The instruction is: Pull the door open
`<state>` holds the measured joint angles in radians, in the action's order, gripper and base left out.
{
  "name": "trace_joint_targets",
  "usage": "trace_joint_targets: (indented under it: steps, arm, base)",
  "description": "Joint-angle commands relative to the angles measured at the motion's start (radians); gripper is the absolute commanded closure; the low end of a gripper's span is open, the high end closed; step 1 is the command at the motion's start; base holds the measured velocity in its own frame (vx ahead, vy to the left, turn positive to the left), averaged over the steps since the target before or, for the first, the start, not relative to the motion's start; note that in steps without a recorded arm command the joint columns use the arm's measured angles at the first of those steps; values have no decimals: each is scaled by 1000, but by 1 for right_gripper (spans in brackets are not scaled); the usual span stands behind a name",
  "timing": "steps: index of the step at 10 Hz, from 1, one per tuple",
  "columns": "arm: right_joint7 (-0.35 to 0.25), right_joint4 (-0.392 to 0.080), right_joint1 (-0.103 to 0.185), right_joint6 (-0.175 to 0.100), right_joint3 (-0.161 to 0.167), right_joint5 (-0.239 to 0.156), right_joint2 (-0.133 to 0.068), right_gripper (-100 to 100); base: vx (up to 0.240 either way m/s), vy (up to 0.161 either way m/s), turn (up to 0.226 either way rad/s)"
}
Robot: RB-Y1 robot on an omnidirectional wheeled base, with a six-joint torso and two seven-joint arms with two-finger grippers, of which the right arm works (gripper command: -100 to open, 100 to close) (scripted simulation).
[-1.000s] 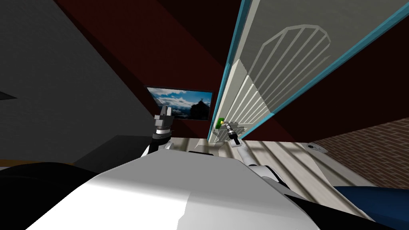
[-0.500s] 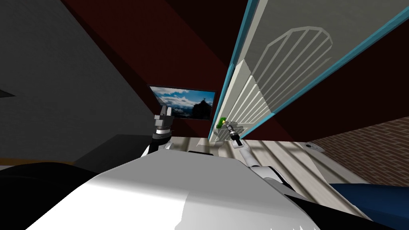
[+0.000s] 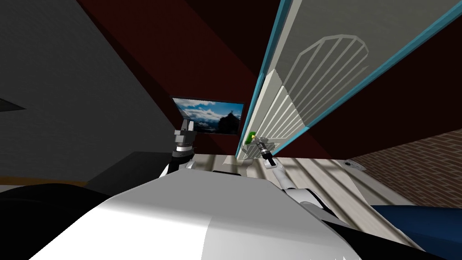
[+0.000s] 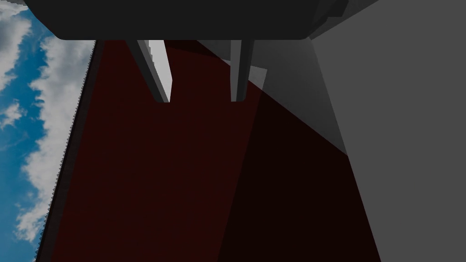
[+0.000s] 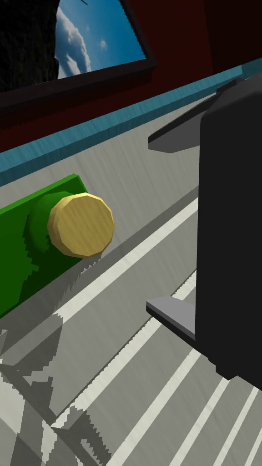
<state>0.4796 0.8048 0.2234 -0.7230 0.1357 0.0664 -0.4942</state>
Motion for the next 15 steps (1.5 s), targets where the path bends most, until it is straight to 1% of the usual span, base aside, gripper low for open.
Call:
trace_joint_targets:
  steps: [1, 2, 3, 4, 5, 7, 8, 12, 15]
  arm:
    - [50, -10, -1, -6, 4, 1, -12, -100]
    - [76, -17, -2, -11, 6, 3, -21, -100]
    - [95, -17, -2, -11, 6, 3, -21, -100]
    - [130, -24, -4, -16, 9, 4, -31, -100]
    - [135, -24, -4, -16, 9, 4, -31, -100]
    - [200, -39, -6, -25, 15, 6, -50, -100]
    - [208, -39, -6, -25, 15, 6, -50, -100]
    - [322, -65, -11, -40, 24, 10, -82, -100]
    - [377, -79, -14, -48, 30, 12, -100, -100]
  base:
    - [-29, 27, -1]
    - [-42, 44, -2]
    - [-32, 32, -7]
    - [-33, 28, 0]
    - [-29, 25, -2]
    - [-38, 29, -2]
    - [-35, 29, -6]
    - [-43, 34, -3]
    - [-36, 35, -3]
